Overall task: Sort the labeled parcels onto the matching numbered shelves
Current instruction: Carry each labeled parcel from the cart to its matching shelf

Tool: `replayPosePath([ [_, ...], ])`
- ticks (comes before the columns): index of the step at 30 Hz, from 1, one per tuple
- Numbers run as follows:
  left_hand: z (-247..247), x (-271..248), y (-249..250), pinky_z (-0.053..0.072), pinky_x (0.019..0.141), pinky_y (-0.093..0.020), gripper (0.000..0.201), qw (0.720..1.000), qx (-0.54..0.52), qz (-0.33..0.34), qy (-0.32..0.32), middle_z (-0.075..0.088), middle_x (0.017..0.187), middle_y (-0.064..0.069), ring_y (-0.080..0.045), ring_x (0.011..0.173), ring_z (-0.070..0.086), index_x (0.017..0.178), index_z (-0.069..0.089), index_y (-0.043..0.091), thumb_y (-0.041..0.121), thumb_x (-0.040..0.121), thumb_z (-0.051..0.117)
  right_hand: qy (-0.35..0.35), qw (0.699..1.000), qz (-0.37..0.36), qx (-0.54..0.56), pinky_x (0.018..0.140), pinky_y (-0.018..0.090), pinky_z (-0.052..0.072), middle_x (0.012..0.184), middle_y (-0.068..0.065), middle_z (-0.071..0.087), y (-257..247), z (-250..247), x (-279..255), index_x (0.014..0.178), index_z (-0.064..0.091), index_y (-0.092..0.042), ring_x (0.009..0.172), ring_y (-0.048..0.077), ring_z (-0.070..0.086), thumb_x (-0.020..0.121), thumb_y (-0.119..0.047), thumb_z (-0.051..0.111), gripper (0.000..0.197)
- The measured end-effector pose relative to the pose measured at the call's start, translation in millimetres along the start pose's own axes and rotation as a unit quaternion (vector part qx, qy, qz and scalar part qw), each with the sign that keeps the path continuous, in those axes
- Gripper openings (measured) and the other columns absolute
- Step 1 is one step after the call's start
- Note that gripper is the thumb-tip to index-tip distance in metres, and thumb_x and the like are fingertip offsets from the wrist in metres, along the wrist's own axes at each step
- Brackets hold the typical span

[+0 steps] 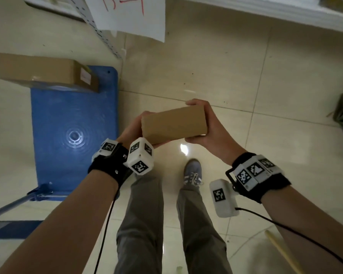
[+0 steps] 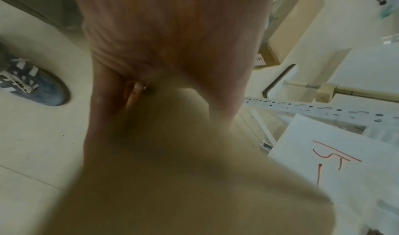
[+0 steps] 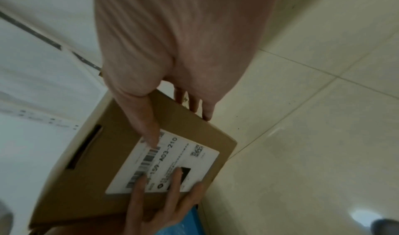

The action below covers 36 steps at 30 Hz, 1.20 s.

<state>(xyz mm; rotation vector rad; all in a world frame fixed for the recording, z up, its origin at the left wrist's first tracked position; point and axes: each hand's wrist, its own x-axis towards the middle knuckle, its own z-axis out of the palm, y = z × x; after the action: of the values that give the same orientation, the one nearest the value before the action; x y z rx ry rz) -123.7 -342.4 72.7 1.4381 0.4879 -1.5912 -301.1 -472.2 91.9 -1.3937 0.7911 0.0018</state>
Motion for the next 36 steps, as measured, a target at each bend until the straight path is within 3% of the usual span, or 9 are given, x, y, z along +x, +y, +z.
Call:
replayPosePath([
  [4, -3, 0, -1, 0.05, 0.077, -0.035, 0.029, 0.997, 0.072, -0.019, -0.021, 0.063, 0.104, -0.011, -0.023, 0.089, 0.061, 0.111, 0.06, 0.019, 0.043, 0.096, 0.053, 0.086, 0.981, 0.086, 0.154, 0.091, 0.033, 0.058, 0.142, 0.007, 0.048, 2, -19, -8, 0.147, 0.038, -0.034, 0.125, 0.02, 0.056, 0.092, 0.014, 0.051, 0.074],
  [7, 3, -4, -9, 0.056, 0.062, -0.03, 0.035, 0.996, 0.081, -0.017, -0.036, 0.072, 0.09, -0.009, -0.022, 0.076, 0.071, 0.115, 0.06, 0.016, 0.043, 0.095, 0.053, 0.14, 0.919, 0.19, 0.315, 0.085, 0.04, 0.058, 0.124, 0.01, 0.061, 0, -32, -11, 0.138, 0.052, -0.022, 0.1, 0.025, 0.066, 0.103, -0.019, 0.049, 0.035],
  [10, 9, -2, -18, 0.058, 0.081, -0.038, 0.047, 0.992, 0.069, 0.004, -0.105, 0.07, 0.119, -0.005, -0.024, 0.105, 0.069, 0.134, 0.055, 0.017, 0.02, 0.088, 0.064, 0.086, 0.946, 0.206, 0.234, 0.084, 0.033, 0.054, 0.123, 0.001, 0.066, 3, -33, -14, 0.141, 0.05, -0.019, 0.098, 0.015, 0.067, 0.095, -0.044, 0.063, 0.054],
  [14, 21, 6, -40, 0.054, 0.069, -0.019, 0.047, 0.977, 0.191, 0.086, -0.026, 0.068, 0.093, -0.003, -0.013, 0.089, 0.064, 0.125, 0.057, -0.003, -0.022, 0.083, 0.05, 0.055, 0.986, 0.14, 0.071, 0.093, 0.031, 0.056, 0.128, -0.003, 0.064, 9, -22, -25, 0.139, 0.048, -0.02, 0.113, 0.013, 0.064, 0.081, -0.022, 0.083, 0.068],
  [16, 24, 8, -55, 0.057, 0.068, -0.02, 0.059, 0.973, 0.198, 0.119, -0.013, 0.065, 0.105, -0.011, -0.015, 0.092, 0.063, 0.134, 0.05, -0.007, -0.029, 0.079, 0.046, 0.04, 0.993, 0.108, 0.02, 0.092, 0.028, 0.055, 0.127, -0.002, 0.063, 13, -17, -30, 0.137, 0.047, -0.019, 0.112, 0.011, 0.062, 0.079, -0.008, 0.083, 0.069],
  [21, 23, 11, -72, 0.053, 0.077, -0.014, 0.062, 0.974, 0.145, 0.173, -0.008, 0.065, 0.111, 0.002, -0.006, 0.1, 0.063, 0.122, 0.054, 0.015, -0.009, 0.065, 0.057, 0.024, 0.997, 0.066, -0.025, 0.091, 0.013, 0.048, 0.13, -0.002, 0.056, 24, -15, -37, 0.138, 0.045, -0.017, 0.111, -0.007, 0.052, 0.078, 0.004, 0.079, 0.072],
  [25, 20, 14, -80, 0.052, 0.094, -0.034, 0.054, 0.966, 0.16, 0.198, 0.046, 0.065, 0.113, -0.008, -0.024, 0.108, 0.06, 0.115, 0.058, 0.014, -0.018, 0.072, 0.061, 0.02, 0.997, 0.061, -0.049, 0.1, 0.027, 0.044, 0.137, 0.008, 0.05, 34, -16, -37, 0.14, 0.044, -0.017, 0.127, 0.02, 0.047, 0.077, 0.002, 0.079, 0.074],
  [30, 22, 15, -78, 0.05, 0.069, -0.008, 0.054, 0.955, 0.193, 0.22, 0.053, 0.063, 0.102, 0.003, -0.003, 0.09, 0.059, 0.117, 0.054, 0.008, -0.03, 0.079, 0.048, 0.019, 0.997, 0.067, -0.032, 0.091, 0.007, 0.041, 0.141, 0.007, 0.049, 47, -16, -35, 0.141, 0.042, -0.019, 0.134, 0.019, 0.044, 0.077, 0.007, 0.076, 0.077],
  [36, 14, 21, -78, 0.05, 0.067, -0.007, 0.058, 0.946, 0.226, 0.226, 0.062, 0.064, 0.106, 0.006, 0.006, 0.089, 0.064, 0.131, 0.049, -0.002, -0.024, 0.078, 0.052, 0.05, 0.996, 0.077, 0.009, 0.077, 0.01, 0.053, 0.142, 0.009, 0.047, 50, -10, -36, 0.142, 0.042, -0.022, 0.134, 0.019, 0.043, 0.079, 0.008, 0.074, 0.077],
])
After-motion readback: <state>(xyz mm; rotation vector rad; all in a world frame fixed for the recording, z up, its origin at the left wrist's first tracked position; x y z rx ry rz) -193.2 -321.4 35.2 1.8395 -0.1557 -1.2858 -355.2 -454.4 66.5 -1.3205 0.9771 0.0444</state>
